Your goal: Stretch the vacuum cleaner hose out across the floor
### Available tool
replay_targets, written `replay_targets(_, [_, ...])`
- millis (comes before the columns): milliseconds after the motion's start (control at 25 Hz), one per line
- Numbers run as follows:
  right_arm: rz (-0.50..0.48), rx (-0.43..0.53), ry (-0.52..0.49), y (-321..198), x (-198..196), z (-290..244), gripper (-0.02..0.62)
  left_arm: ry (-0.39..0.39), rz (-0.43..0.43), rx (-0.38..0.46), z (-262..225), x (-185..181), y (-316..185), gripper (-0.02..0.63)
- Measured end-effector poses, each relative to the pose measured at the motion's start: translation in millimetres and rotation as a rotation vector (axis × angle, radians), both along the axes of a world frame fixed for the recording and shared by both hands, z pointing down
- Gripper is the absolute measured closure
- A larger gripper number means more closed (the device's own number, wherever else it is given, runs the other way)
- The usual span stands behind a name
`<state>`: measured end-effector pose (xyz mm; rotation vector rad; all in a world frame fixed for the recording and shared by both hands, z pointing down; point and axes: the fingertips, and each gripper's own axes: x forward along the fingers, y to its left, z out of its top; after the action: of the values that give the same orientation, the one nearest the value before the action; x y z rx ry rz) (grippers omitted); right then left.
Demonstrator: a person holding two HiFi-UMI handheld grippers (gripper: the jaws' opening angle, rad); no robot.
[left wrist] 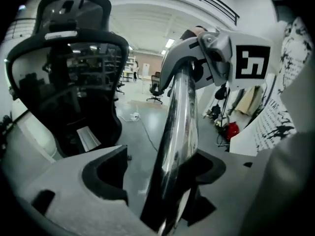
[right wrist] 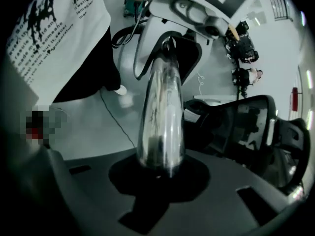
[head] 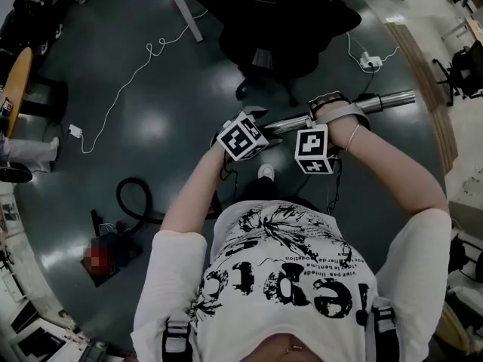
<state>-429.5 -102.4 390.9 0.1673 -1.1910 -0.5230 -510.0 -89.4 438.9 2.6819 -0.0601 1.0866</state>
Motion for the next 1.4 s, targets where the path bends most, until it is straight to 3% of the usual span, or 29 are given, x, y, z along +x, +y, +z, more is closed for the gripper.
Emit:
replay_targets(120, [0.066, -0.139, -0.011, 0, 18, 19, 0.517, -0.012, -0.064, 0.135, 14, 9, -12, 0.250])
replay_targets(280, [0.165, -0.330, -0.002, 10, 59, 40, 0.517, -0.122, -0.033, 0.328, 34, 18, -16, 0.250])
replay_targets(480, [0.326, -0.534, -0.029, 18, 104, 61, 0.516, -0.143, -0.092, 0.319, 53, 50, -13, 0.250])
replay_targets(720, [0.520, -0.764, -0.074, 40, 173, 63, 0.515, -0.143, -0.160, 0.352, 61, 128, -7, 0.250])
replay_targets(840, [0.614, -0.949, -0.178, 61, 199, 54, 0.512, -0.157, -0.206, 0.408, 56, 166, -7, 0.250])
replay_targets(920, [0.672, -1.038, -0.234, 77, 217, 47, 0.505, -0.184, -0.211, 0.492, 54, 196, -3, 0.252])
replay_targets(1000, [0.711, -1.087, -0.258, 92, 238, 45, 0.502, -0.254, -0.199, 0.634, 54, 224, -1, 0.272])
replay_targets(1040, [0.732, -1.108, -0.263, 101, 248, 45, 0.500, -0.311, -0.187, 0.728, 55, 236, -1, 0.319])
replay_targets(1080, [0.754, -1.129, -0.265, 111, 257, 45, 0.500, -0.368, -0.174, 0.820, 57, 247, 1, 0.421])
replay_targets(1120, [0.774, -1.145, -0.266, 120, 266, 45, 0.500, -0.410, -0.167, 0.886, 58, 258, 4, 0.472])
replay_targets(1160, [0.788, -1.151, -0.264, 128, 274, 46, 0.500, -0.429, -0.170, 0.915, 60, 268, 8, 0.483])
replay_targets(1280, [0.808, -1.136, -0.271, 142, 296, 43, 0.497, -0.433, -0.174, 0.904, 61, 291, 21, 0.485])
replay_targets(1400, [0.829, -1.122, -0.313, 149, 302, 37, 0.491, -0.503, -0.132, 0.844, 64, 296, 25, 0.488])
